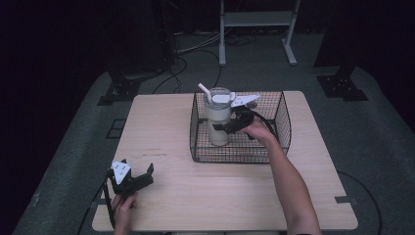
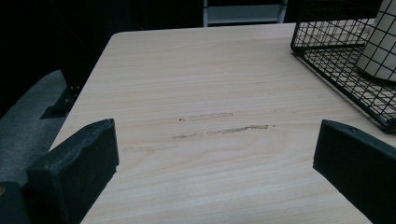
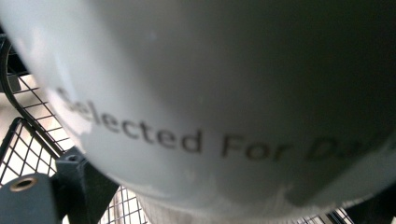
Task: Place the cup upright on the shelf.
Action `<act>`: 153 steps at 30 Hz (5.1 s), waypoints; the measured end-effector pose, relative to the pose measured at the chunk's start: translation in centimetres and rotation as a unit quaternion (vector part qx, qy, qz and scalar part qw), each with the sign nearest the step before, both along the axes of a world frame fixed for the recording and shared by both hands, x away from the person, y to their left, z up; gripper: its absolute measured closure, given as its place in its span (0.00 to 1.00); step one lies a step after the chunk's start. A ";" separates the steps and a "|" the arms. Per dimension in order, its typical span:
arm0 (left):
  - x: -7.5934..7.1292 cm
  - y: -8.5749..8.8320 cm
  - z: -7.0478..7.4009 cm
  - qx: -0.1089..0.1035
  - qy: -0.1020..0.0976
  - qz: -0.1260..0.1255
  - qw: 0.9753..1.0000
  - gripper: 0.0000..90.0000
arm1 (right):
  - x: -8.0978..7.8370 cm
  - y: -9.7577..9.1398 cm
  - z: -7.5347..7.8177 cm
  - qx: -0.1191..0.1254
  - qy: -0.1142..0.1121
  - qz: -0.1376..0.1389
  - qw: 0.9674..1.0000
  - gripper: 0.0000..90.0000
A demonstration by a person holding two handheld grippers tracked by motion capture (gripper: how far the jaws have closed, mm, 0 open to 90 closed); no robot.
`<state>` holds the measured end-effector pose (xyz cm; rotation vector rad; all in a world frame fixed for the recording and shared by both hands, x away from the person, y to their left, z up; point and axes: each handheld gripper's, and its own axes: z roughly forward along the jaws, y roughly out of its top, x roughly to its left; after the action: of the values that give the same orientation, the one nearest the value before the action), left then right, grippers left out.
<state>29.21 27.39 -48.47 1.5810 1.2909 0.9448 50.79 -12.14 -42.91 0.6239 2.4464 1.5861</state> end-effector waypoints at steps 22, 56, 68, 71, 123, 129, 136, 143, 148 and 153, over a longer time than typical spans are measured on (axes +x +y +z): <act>0.0 0.0 0.0 0.000 -0.001 -0.001 1.000 0.00 | -0.7 -0.3 -0.1 -0.008 -0.015 0.001 1.000 0.09; 0.1 -0.1 0.0 0.002 0.001 0.003 1.000 0.00 | -1.7 -1.5 0.6 -0.017 -0.023 -0.001 1.000 0.09; 0.1 0.0 0.0 0.002 0.001 0.001 1.000 0.00 | -2.2 -2.1 1.5 -0.027 -0.031 -0.010 0.999 0.09; 0.1 0.0 0.0 0.003 0.001 0.000 1.000 0.00 | -2.4 -2.2 1.7 -0.027 -0.029 -0.013 0.999 0.09; 0.1 -0.2 0.0 0.006 0.002 -0.001 1.000 0.00 | -7.1 -6.5 7.4 -0.018 -0.033 -0.046 0.998 0.09; 0.1 -0.2 0.0 0.005 0.001 -0.001 1.000 0.00 | -7.9 -6.7 7.9 -0.021 -0.038 -0.040 0.998 0.09; 0.1 -0.2 -0.1 0.005 0.001 0.000 1.000 0.00 | -8.9 -7.7 7.9 -0.021 -0.034 -0.039 0.998 0.09; 0.1 -0.2 -0.1 0.007 0.000 0.000 1.000 0.00 | -9.9 -8.7 7.6 -0.018 -0.027 -0.038 0.999 0.09; 0.1 -0.2 0.0 0.009 0.002 -0.001 1.000 0.00 | -10.7 -9.1 7.4 -0.018 -0.030 -0.035 0.999 0.09; 0.1 -0.2 -0.1 0.008 0.001 -0.001 1.000 0.00 | -11.4 -9.3 6.9 -0.021 -0.028 -0.029 0.999 0.09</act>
<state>29.31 27.15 -48.52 1.5956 1.2866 0.9544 39.40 -21.48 -36.02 0.6289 2.3927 1.5061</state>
